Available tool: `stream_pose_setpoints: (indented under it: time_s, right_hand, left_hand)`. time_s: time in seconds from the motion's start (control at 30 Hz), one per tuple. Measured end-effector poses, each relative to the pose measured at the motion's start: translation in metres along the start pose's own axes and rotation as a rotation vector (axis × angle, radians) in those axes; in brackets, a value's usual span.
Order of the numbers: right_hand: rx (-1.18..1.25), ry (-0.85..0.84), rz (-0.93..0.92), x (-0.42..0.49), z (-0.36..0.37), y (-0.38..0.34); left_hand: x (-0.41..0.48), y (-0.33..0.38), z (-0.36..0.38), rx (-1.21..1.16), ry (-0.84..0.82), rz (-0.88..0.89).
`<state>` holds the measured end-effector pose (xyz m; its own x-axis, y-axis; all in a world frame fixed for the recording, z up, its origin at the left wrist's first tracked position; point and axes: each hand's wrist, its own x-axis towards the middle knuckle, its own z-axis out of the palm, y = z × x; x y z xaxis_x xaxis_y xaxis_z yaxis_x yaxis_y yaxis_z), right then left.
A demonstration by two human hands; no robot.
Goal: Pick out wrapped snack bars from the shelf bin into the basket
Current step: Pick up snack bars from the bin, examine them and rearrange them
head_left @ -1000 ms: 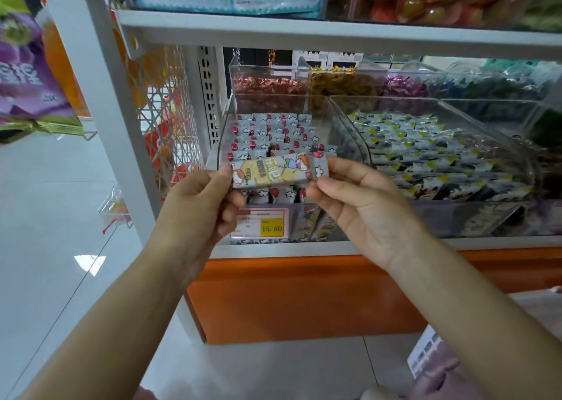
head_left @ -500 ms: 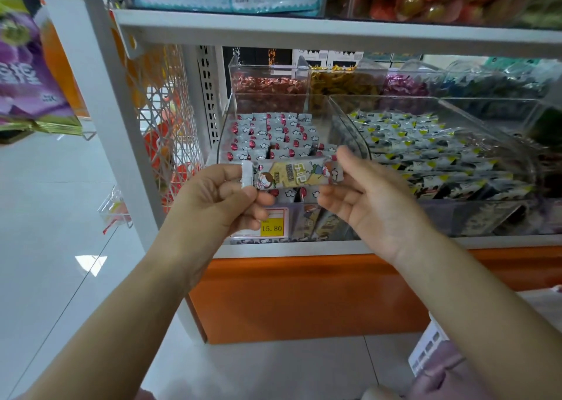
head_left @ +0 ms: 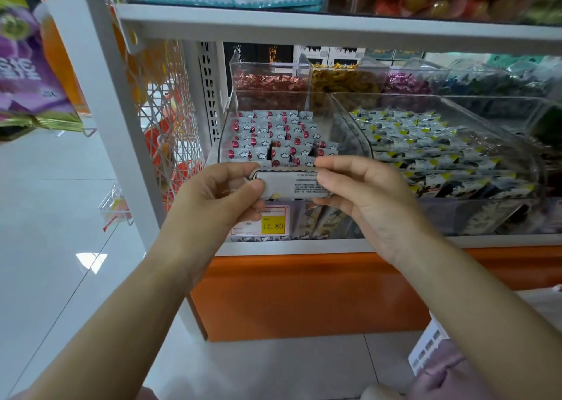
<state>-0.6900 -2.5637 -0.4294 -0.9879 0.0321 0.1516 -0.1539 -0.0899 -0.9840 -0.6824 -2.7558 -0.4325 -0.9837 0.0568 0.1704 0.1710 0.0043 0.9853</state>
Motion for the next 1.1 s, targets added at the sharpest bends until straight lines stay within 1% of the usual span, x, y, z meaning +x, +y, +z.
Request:
stream_pose_setpoints:
  time_s: [0.1, 0.17, 0.27, 0.33, 0.43, 0.6, 0.77, 0.87, 0.93, 0.97, 1.03, 1.1]
  right_hand:
    - [0.004, 0.015, -0.006, 0.0, 0.0, -0.002]
    - [-0.008, 0.039, -0.003, 0.0, 0.0, -0.003]
    - [-0.167, 0.102, -0.066, -0.001, -0.001, -0.002]
    - [-0.246, 0.112, -0.15, -0.003, 0.0, -0.002]
    - [-0.322, 0.075, -0.253, -0.006, 0.003, -0.002]
    - [-0.299, 0.014, -0.267, -0.007, 0.006, -0.002]
    - [-0.269, -0.004, -0.282, -0.007, 0.008, -0.001]
    - [-0.267, -0.119, -0.244, -0.007, 0.006, -0.001]
    - [-0.332, -0.193, -0.267, -0.008, 0.007, 0.0]
    - [-0.359, -0.204, -0.284, -0.008, 0.008, 0.0]
    - [-0.336, -0.162, -0.296, -0.007, 0.009, 0.0]
    - [-0.241, -0.05, -0.261, -0.004, 0.007, 0.0]
  left_hand:
    - [-0.002, 0.004, 0.0, 0.1, 0.018, 0.059]
    - [-0.004, 0.006, 0.002, 0.15, -0.006, 0.101]
    - [-0.007, 0.007, 0.007, 0.22, -0.041, 0.15]
    - [-0.008, 0.005, 0.01, 0.201, -0.041, 0.137]
    - [-0.007, 0.003, 0.01, 0.236, -0.001, 0.124]
    - [-0.003, 0.002, 0.004, 0.181, 0.056, 0.074]
    - [-0.002, 0.002, 0.002, 0.166, 0.088, 0.057]
    - [-0.001, 0.001, 0.0, 0.065, 0.131, -0.052]
    - [0.001, 0.001, -0.001, 0.015, 0.164, -0.11]
    - [0.002, 0.001, -0.001, 0.01, 0.162, -0.117]
    - [0.002, 0.002, 0.0, 0.035, 0.122, -0.086]
    - [0.002, 0.004, 0.001, 0.14, 0.063, -0.001]
